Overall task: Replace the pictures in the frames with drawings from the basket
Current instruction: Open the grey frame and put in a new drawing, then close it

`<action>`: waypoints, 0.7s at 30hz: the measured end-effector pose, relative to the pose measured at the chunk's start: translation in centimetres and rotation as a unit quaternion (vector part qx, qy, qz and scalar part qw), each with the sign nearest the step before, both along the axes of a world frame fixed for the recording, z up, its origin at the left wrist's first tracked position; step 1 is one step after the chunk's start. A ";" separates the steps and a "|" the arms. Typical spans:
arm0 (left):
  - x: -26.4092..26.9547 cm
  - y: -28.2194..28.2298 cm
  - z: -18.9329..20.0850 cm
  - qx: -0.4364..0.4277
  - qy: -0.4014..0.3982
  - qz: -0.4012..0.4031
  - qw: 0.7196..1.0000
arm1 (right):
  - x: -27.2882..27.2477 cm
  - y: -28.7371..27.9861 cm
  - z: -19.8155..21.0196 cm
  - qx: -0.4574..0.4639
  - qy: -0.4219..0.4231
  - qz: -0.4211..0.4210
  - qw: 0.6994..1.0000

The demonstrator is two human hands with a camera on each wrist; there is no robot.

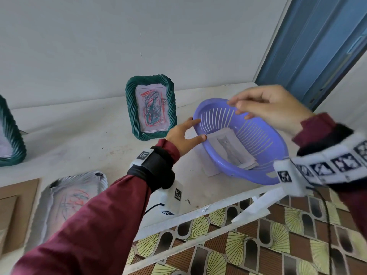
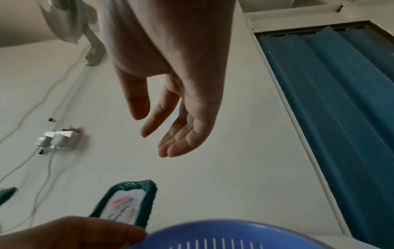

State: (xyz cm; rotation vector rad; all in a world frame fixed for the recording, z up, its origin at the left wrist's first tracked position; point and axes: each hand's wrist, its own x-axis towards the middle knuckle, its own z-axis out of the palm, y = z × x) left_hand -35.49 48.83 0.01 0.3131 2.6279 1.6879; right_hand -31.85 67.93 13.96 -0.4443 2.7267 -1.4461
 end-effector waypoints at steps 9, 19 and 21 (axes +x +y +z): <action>-0.5 -0.4 -0.1 0.018 0.006 -0.011 1.000 | -11.4 -1.1 -5.8 0.411 -0.159 0.033 0.897; -1.1 -0.7 -0.2 0.018 0.004 -0.015 1.000 | -14.3 0.1 -11.0 0.537 -0.080 0.008 0.839; -1.1 -0.8 -0.3 0.021 0.005 -0.015 1.000 | -14.3 0.3 -11.1 0.522 -0.069 -0.002 0.850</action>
